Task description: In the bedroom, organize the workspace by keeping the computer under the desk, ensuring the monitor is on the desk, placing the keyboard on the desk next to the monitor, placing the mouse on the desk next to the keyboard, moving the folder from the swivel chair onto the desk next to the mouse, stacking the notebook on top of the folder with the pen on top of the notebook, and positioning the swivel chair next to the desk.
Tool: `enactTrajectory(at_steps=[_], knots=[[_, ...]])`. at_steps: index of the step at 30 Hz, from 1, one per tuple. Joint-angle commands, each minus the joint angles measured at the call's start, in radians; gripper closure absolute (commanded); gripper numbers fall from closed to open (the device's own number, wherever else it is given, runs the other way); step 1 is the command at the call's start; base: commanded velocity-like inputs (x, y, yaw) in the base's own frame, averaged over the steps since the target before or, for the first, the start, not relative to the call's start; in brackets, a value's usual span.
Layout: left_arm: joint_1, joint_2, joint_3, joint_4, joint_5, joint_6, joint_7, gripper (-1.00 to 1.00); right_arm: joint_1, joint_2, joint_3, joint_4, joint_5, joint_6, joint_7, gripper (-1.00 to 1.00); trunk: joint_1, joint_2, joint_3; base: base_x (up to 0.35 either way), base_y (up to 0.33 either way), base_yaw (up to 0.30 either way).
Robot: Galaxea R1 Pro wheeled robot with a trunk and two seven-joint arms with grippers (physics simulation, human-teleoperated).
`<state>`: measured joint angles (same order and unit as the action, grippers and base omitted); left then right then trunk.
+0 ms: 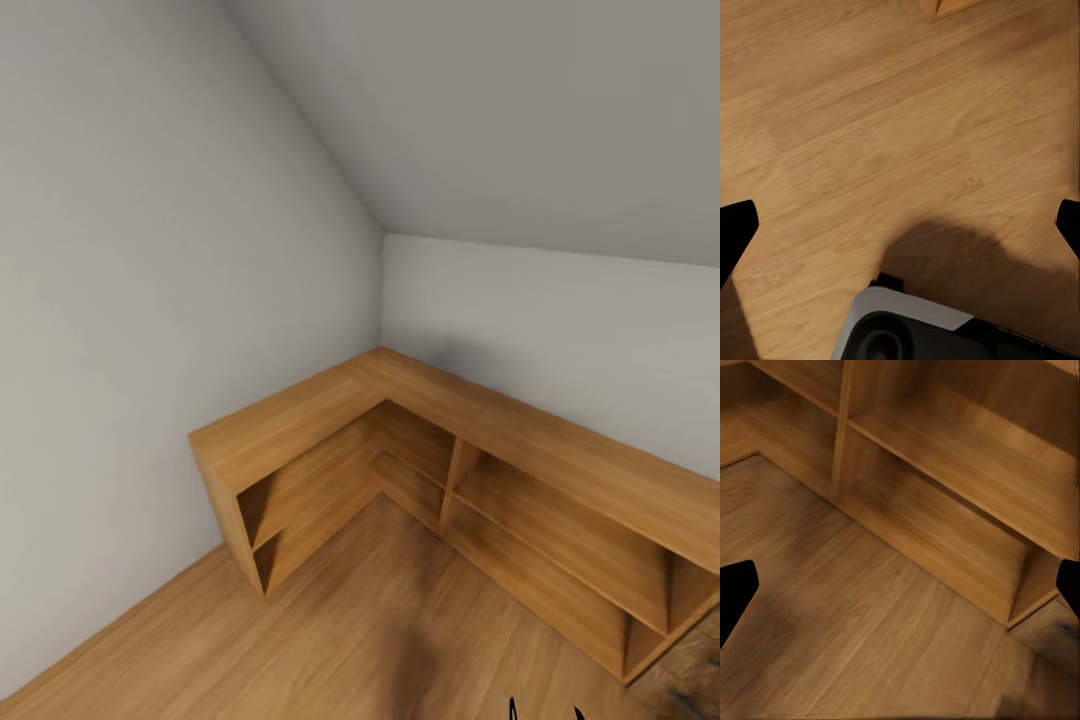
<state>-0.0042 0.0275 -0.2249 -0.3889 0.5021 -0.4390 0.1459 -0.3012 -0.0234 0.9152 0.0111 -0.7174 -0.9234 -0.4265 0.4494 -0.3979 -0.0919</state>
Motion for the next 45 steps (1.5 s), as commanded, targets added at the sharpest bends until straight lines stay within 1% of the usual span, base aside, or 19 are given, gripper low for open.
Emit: enactTrajectory(at_steps=[1, 2, 4, 5, 6, 7, 11, 15, 25, 31, 34, 40, 41, 43, 44, 45], knots=[[0.0, 0.001, -0.009, -0.001, 0.001, -0.003, 0.007, -1.0, -0.001, 0.0, 0.008, 0.001, 0.001, 0.0, -0.009, -1.0, 0.001, -0.002, -0.002, 0.0, 0.0, -0.243], [0.0, 0.001, -0.01, -0.001, -0.004, -0.002, 0.007, -1.0, -0.001, 0.0, 0.008, 0.001, 0.001, 0.0, -0.009, -1.0, 0.001, -0.002, -0.001, 0.0, 0.0, -0.243], [0.0, 0.001, -0.01, -0.002, -0.035, 0.003, 0.005, -1.0, -0.001, 0.0, 0.008, 0.001, 0.001, 0.0, -0.009, -1.0, 0.001, -0.002, 0.0, 0.0, 0.0, -0.243], [0.0, 0.002, -0.011, -0.004, -0.067, 0.007, 0.005, -1.0, -0.001, 0.0, 0.008, 0.001, 0.001, 0.0, -0.009, -1.0, 0.001, -0.002, 0.001, 0.0, 0.0, -0.243], [0.0, 0.001, -0.007, -0.002, -0.131, 0.012, 0.008, -1.0, -0.001, 0.0, 0.008, 0.001, 0.001, 0.0, -0.009, -1.0, 0.001, -0.002, 0.002, 0.0, 0.0, -0.243], [0.0, -0.001, -0.005, -0.001, -0.153, 0.012, 0.01, -1.0, -0.001, 0.0, 0.008, 0.001, 0.001, 0.0, -0.01, -1.0, 0.001, -0.002, 0.002, 0.0, 0.0, -0.243], [0.0, -0.002, -0.006, 0.003, -0.19, 0.01, 0.007, -1.0, 0.0, 0.0, 0.008, 0.001, 0.002, 0.0, -0.009, -1.0, 0.001, -0.002, 0.005, 0.0, 0.0, -0.243], [0.0, -0.001, -0.008, 0.003, -0.193, 0.008, 0.008, -1.0, 0.0, 0.0, 0.008, 0.001, 0.002, 0.0, -0.009, -1.0, 0.001, -0.002, 0.007, 0.0, 0.0, -0.243], [0.0, -0.01, -0.004, 0.002, -0.193, 0.007, 0.02, -1.0, 0.0, -0.001, 0.008, 0.001, 0.003, 0.0, -0.009, -1.0, 0.001, -0.002, 0.014, 0.0, 0.0, -0.243], [0.0, -0.009, -0.002, 0.004, -0.188, 0.011, 0.015, -1.0, 0.0, -0.001, 0.008, 0.001, 0.003, 0.0, -0.009, -1.0, 0.001, -0.002, 0.017, 0.0, 0.004, -0.243], [0.0, -0.004, -0.001, 0.005, -0.187, 0.011, 0.016, -1.0, 0.0, -0.001, 0.008, 0.001, 0.003, 0.0, -0.009, -1.0, 0.001, -0.002, 0.019, 0.0, 0.008, -0.243], [0.0, -0.002, 0.009, 0.006, -0.183, 0.008, 0.021, -1.0, 0.0, -0.001, 0.008, 0.001, 0.003, 0.0, -0.009, -1.0, 0.001, -0.002, 0.023, 0.0, 0.002, -0.243], [0.0, -0.002, 0.009, 0.006, -0.18, 0.007, 0.021, -1.0, 0.0, -0.001, 0.008, 0.001, 0.003, 0.0, -0.009, -1.0, 0.001, -0.002, 0.024, 0.0, 0.001, -0.243], [0.0, -0.002, 0.012, 0.006, -0.161, 0.007, 0.02, -1.0, 0.0, -0.001, 0.008, 0.001, 0.003, 0.0, -0.009, -1.0, 0.001, -0.002, 0.025, 0.023, 0.026, -0.243], [0.0, -0.001, 0.018, 0.006, -0.119, 0.009, 0.015, -1.0, 0.0, -0.001, 0.008, 0.001, 0.003, 0.0, -0.009, -1.0, 0.001, -0.002, 0.026, 0.193, 0.065, -0.243], [0.0, -0.001, 0.018, 0.007, -0.111, 0.01, 0.014, -1.0, 0.0, -0.001, 0.008, 0.001, 0.003, 0.0, -0.009, -1.0, 0.001, -0.002, 0.026, 0.219, 0.052, -0.243]])
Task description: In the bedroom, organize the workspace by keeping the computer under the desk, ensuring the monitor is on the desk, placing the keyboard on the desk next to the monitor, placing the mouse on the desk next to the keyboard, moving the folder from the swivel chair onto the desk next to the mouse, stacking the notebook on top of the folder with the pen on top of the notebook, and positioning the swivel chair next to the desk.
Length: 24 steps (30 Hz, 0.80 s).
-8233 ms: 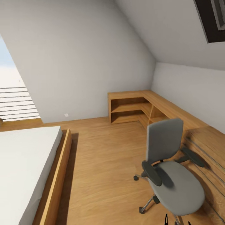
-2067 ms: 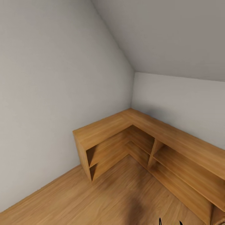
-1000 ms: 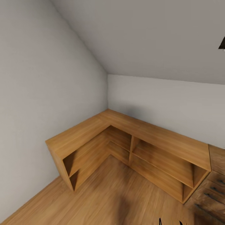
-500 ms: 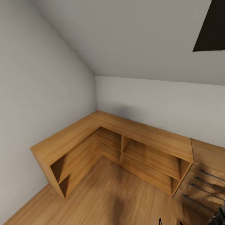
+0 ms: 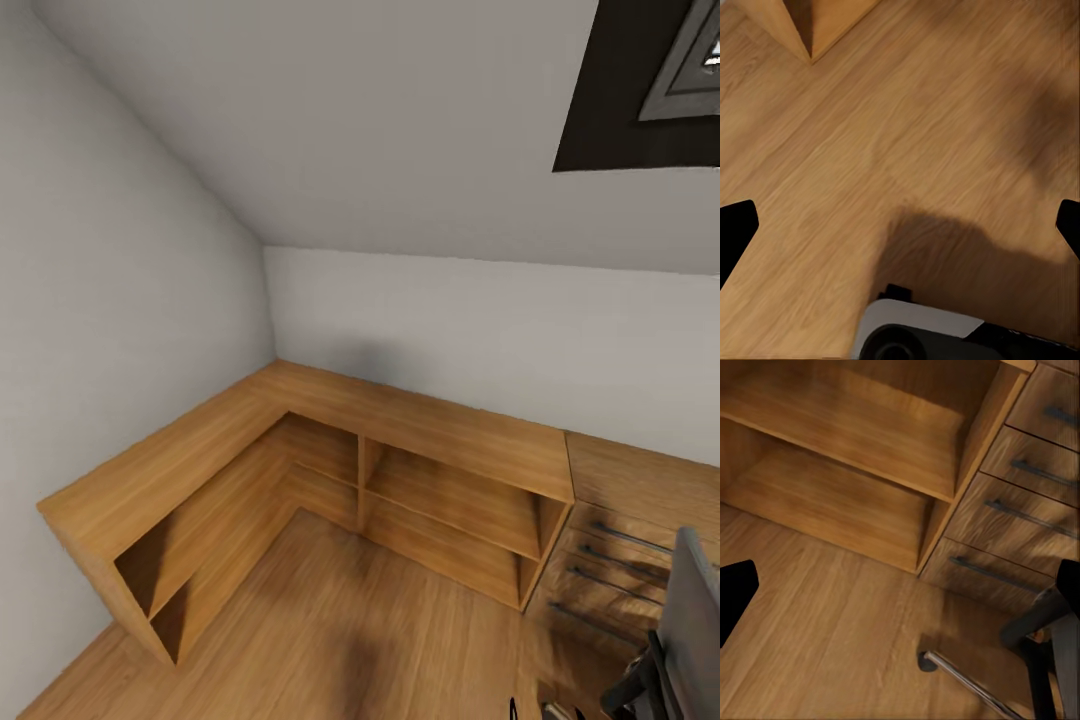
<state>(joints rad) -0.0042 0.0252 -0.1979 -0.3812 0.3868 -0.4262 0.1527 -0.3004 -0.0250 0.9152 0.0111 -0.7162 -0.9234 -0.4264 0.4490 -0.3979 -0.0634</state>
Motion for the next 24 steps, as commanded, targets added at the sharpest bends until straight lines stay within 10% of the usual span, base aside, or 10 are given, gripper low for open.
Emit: enactTrajectory(at_steps=[1, 24], knots=[[0.0, 0.001, -0.008, 0.0, 0.011, -0.002, 0.007, -1.0, -0.001, 0.0, 0.008, 0.001, 0.001, 0.0, -0.009, -1.0, 0.001, -0.002, -0.002, 0.239, 0.041, -0.243], [0.0, -0.001, -0.012, 0.054, 0.041, -0.001, 0.007, -1.0, -0.001, 0.001, 0.008, 0.001, 0.001, 0.0, -0.009, -1.0, 0.001, -0.002, 0.013, 0.31, 0.058, -0.243]])
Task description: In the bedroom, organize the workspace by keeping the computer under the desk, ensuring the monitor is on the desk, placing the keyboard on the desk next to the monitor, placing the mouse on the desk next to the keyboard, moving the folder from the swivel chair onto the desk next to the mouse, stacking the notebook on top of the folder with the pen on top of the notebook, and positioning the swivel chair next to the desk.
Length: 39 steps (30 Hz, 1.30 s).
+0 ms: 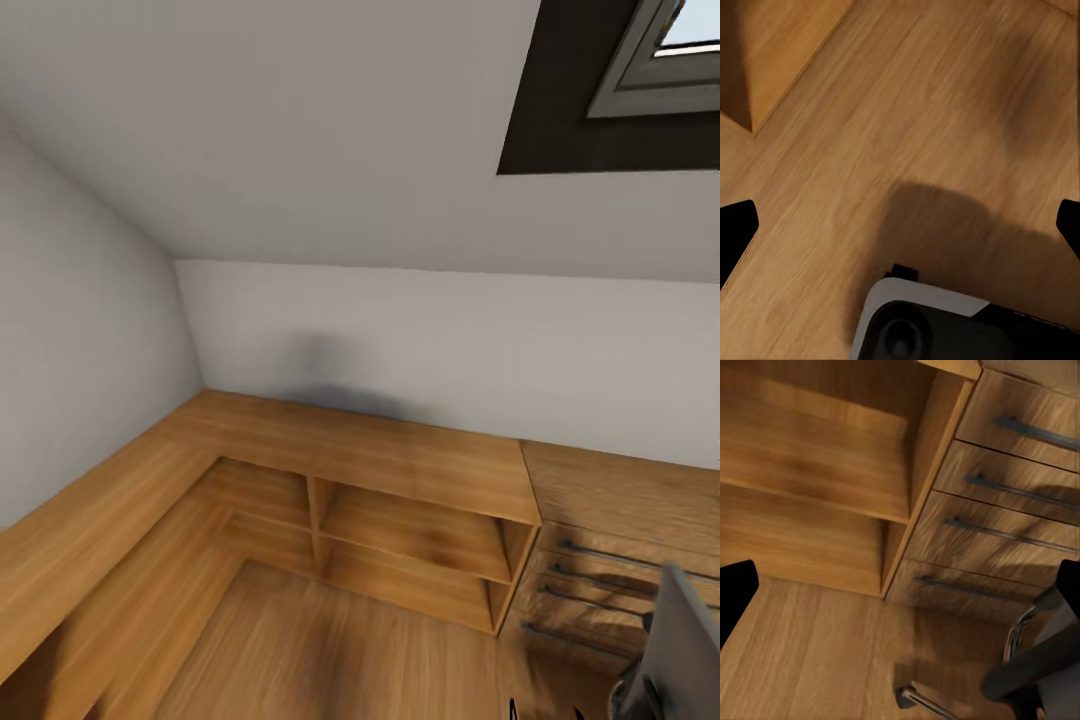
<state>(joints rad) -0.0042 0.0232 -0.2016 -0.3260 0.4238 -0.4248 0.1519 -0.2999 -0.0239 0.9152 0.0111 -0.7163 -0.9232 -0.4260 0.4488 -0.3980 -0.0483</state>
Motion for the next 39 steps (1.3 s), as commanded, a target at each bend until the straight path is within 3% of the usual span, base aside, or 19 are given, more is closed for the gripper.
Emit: enactTrajectory(at_steps=[1, 29, 39], knots=[[0.0, 0.001, -0.009, -0.001, 0.004, -0.003, 0.008, -1.0, -0.001, 0.001, 0.008, 0.001, 0.001, 0.0, -0.009, -1.0, 0.001, -0.002, -0.002, 0.299, 0.193, -0.243], [0.0, -0.002, -0.009, 0.0, 0.003, -0.002, 0.006, -1.0, -0.001, 0.0, 0.01, 0.001, 0.001, 0.001, -0.005, -1.0, 0.001, -0.002, 0.016, 0.257, 0.246, -0.243], [0.0, -0.002, -0.009, 0.001, 0.003, -0.002, 0.006, -1.0, -0.001, -0.001, 0.01, 0.001, 0.001, 0.001, -0.005, -1.0, 0.001, -0.002, 0.022, 0.087, 0.241, -0.243]])
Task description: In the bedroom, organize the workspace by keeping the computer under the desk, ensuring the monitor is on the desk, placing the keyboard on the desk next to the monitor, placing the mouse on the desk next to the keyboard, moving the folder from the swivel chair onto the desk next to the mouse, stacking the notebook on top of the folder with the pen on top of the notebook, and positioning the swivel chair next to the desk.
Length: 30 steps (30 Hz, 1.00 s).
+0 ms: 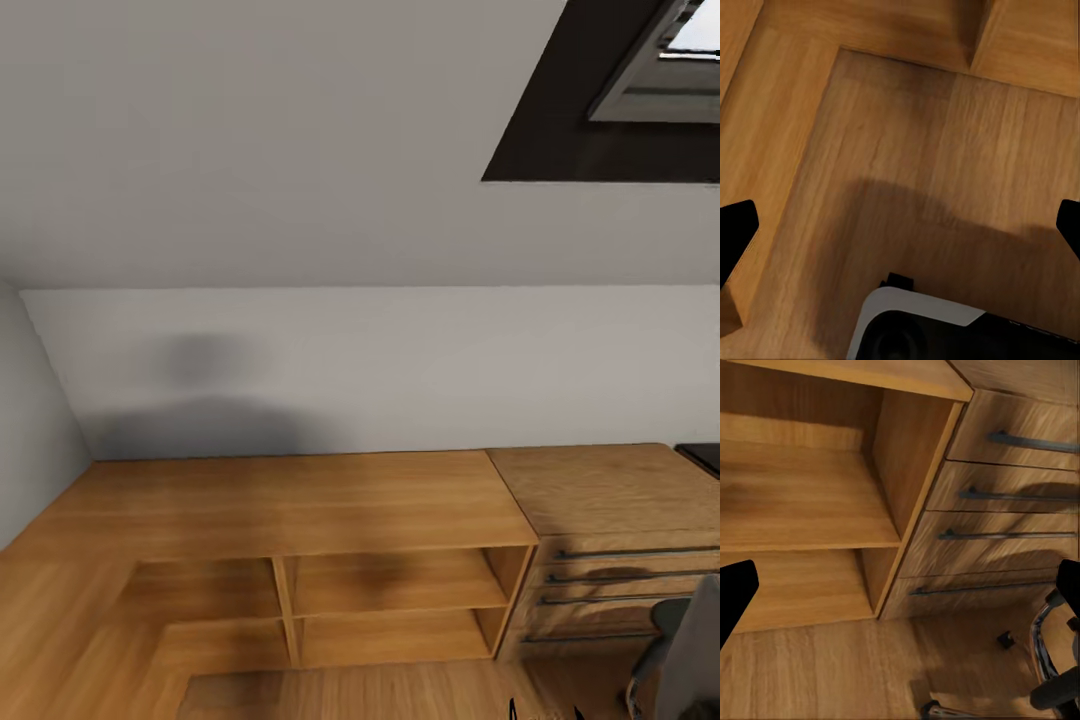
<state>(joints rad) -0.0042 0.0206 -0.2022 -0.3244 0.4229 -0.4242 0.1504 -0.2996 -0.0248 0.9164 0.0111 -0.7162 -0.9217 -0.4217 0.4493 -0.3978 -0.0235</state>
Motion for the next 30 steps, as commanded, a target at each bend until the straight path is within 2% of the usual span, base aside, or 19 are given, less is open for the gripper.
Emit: enactTrajectory(at_steps=[1, 22, 30], knots=[[0.0, 0.001, -0.009, -0.001, 0.004, -0.002, 0.008, -1.0, -0.001, 0.0, 0.008, 0.001, 0.001, 0.0, -0.009, -1.0, 0.001, -0.002, -0.002, 0.018, 0.216, -0.243], [0.0, 0.001, -0.008, -0.001, 0.002, -0.008, 0.011, -1.0, 0.002, 0.0, 0.008, 0.001, 0.001, -0.001, -0.009, -1.0, 0.001, -0.002, 0.012, 0.0, 0.028, -0.243], [0.0, 0.001, -0.008, -0.001, 0.002, -0.008, 0.011, -1.0, 0.002, 0.0, 0.007, 0.001, 0.001, -0.001, -0.009, -1.0, 0.001, -0.002, 0.017, -0.092, 0.098, -0.243]])
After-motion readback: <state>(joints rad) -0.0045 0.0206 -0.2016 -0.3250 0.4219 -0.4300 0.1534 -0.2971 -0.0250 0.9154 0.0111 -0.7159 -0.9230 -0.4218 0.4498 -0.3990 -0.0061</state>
